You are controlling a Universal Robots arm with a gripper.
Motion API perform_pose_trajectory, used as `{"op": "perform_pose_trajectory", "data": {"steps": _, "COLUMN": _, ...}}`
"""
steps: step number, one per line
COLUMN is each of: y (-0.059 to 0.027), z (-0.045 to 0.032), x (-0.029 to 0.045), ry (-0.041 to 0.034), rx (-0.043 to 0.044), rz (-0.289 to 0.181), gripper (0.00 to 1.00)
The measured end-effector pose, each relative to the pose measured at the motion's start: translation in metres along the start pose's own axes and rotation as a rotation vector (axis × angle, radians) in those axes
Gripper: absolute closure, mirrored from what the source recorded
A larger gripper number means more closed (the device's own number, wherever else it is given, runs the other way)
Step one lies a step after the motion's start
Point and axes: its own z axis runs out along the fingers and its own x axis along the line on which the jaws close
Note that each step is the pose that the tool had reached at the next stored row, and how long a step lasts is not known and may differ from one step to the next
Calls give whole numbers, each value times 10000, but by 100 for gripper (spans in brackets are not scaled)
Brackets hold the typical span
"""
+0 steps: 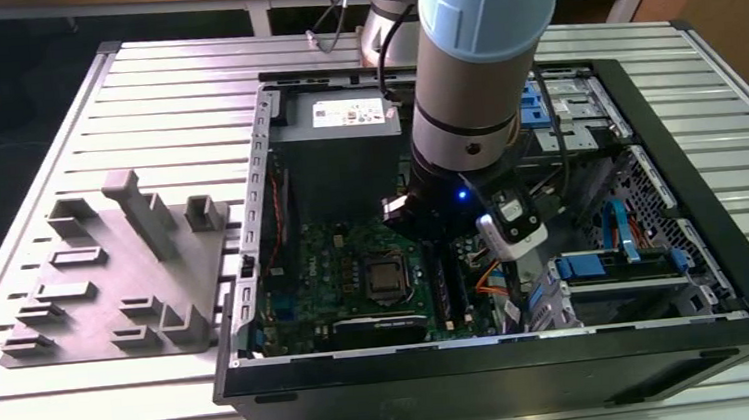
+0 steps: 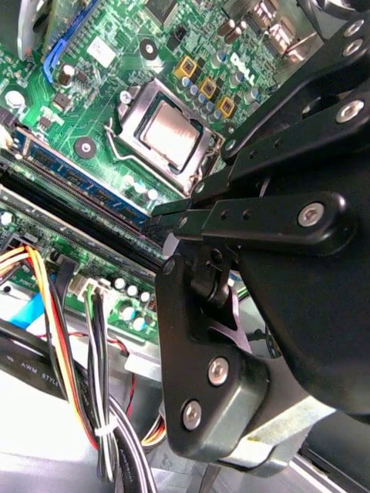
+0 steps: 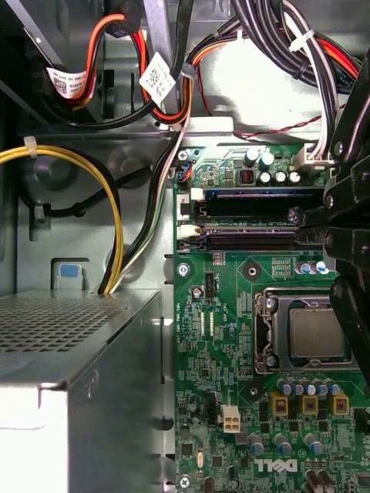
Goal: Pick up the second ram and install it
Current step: 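Insert the second ram into the second slot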
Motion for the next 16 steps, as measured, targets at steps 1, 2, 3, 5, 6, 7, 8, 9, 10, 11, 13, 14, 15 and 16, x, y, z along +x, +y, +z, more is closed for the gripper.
{"op": "perform_pose_trajectory", "data": {"steps": 1, "y": 0, "z": 0, "x": 0, "ry": 0, "rx": -1, "rz": 0, "gripper": 92}}
{"op": "perform_pose_trajectory", "data": {"steps": 2, "y": 0, "z": 2, "x": 0, "ry": 0, "rx": 0, "rz": 0, "gripper": 92}}
{"op": "perform_pose_trajectory", "data": {"steps": 3, "y": 0, "z": 8, "x": 0, "ry": -2, "rx": -6, "rz": 0, "gripper": 92}}
{"op": "perform_pose_trajectory", "data": {"steps": 5, "y": 0, "z": 17, "x": 0, "ry": -2, "rx": -3, "rz": 0, "gripper": 92}}
{"op": "perform_pose_trajectory", "data": {"steps": 6, "y": -1, "z": 20, "x": 0, "ry": -1, "rx": 0, "rz": 0, "gripper": 92}}
{"op": "perform_pose_trajectory", "data": {"steps": 7, "y": -1, "z": 23, "x": 1, "ry": -2, "rx": 0, "rz": 0, "gripper": 92}}
{"op": "perform_pose_trajectory", "data": {"steps": 8, "y": -1, "z": 27, "x": 1, "ry": -2, "rx": 0, "rz": 0, "gripper": 92}}
{"op": "perform_pose_trajectory", "data": {"steps": 9, "y": -1, "z": 29, "x": 1, "ry": -2, "rx": 0, "rz": 0, "gripper": 92}}
{"op": "perform_pose_trajectory", "data": {"steps": 10, "y": -1, "z": 30, "x": 1, "ry": -1, "rx": 0, "rz": 0, "gripper": 92}}
{"op": "perform_pose_trajectory", "data": {"steps": 11, "y": -1, "z": 31, "x": 1, "ry": -1, "rx": 1, "rz": 1, "gripper": 92}}
{"op": "perform_pose_trajectory", "data": {"steps": 13, "y": -1, "z": 38, "x": 1, "ry": -3, "rx": -2, "rz": 0, "gripper": 92}}
{"op": "perform_pose_trajectory", "data": {"steps": 14, "y": -1, "z": 43, "x": 2, "ry": -3, "rx": 0, "rz": -1, "gripper": 92}}
{"op": "perform_pose_trajectory", "data": {"steps": 15, "y": -1, "z": 46, "x": 2, "ry": -3, "rx": 4, "rz": -1, "gripper": 92}}
{"op": "perform_pose_trajectory", "data": {"steps": 16, "y": -2, "z": 46, "x": 3, "ry": -2, "rx": 8, "rz": -1, "gripper": 92}}
